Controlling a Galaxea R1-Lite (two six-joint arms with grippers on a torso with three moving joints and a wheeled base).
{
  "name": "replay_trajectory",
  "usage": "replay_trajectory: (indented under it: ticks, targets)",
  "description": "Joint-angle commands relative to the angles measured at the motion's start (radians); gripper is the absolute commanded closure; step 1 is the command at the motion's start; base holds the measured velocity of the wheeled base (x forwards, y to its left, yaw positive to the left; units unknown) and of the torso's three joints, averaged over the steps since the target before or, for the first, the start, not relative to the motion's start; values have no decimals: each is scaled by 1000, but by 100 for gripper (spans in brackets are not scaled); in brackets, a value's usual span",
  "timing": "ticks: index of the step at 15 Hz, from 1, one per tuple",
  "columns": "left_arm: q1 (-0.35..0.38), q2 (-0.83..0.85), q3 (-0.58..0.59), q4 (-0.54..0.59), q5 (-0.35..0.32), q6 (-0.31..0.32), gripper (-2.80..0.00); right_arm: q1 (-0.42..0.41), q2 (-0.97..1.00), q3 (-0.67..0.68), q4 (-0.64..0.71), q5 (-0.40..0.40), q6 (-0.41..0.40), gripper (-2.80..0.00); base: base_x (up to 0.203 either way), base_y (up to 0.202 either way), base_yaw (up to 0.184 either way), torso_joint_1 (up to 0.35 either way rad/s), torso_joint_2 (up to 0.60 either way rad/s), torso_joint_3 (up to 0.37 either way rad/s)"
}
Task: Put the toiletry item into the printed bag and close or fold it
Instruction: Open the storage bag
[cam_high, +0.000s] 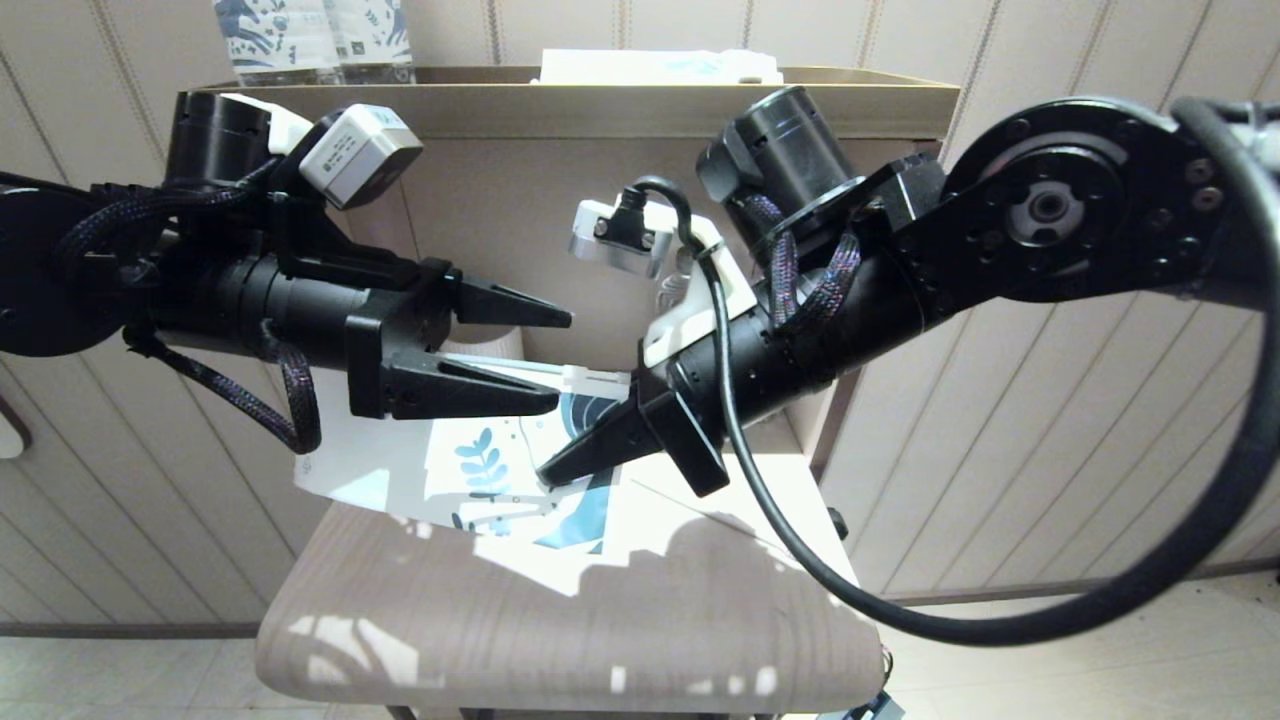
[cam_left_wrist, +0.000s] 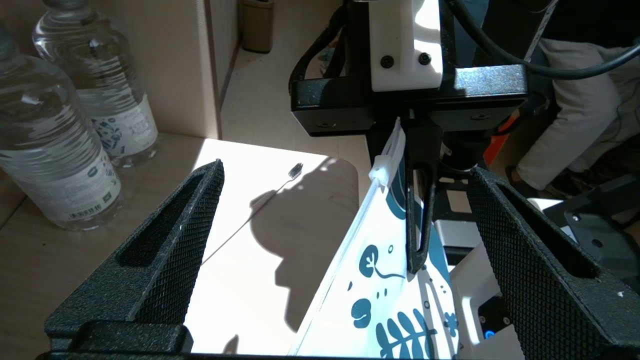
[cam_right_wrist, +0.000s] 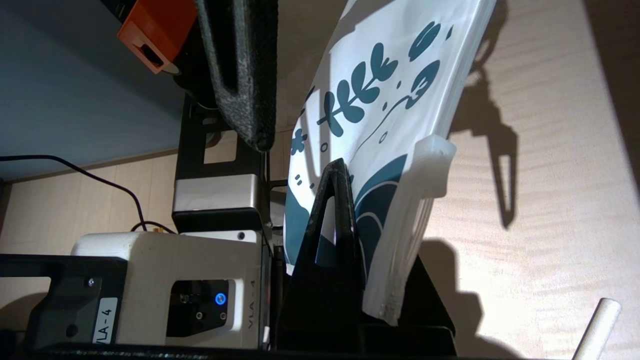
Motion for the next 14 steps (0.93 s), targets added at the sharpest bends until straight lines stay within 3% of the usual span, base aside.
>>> replay_trajectory:
  ticks: [1,2,14]
  targets:
    - [-1,-9,2,1,-7,2,-280,3,0,0,2,4,0,0,0,0,0,0,0,0]
    - [-1,-11,9,1,-8,6,0,3,0,0,1,4,0,0,0,0,0,0,0,0]
    - [-24,-34,27,4,-15,11,0,-2,12,0,-28,2,9,0,0,0,0,0,0,0]
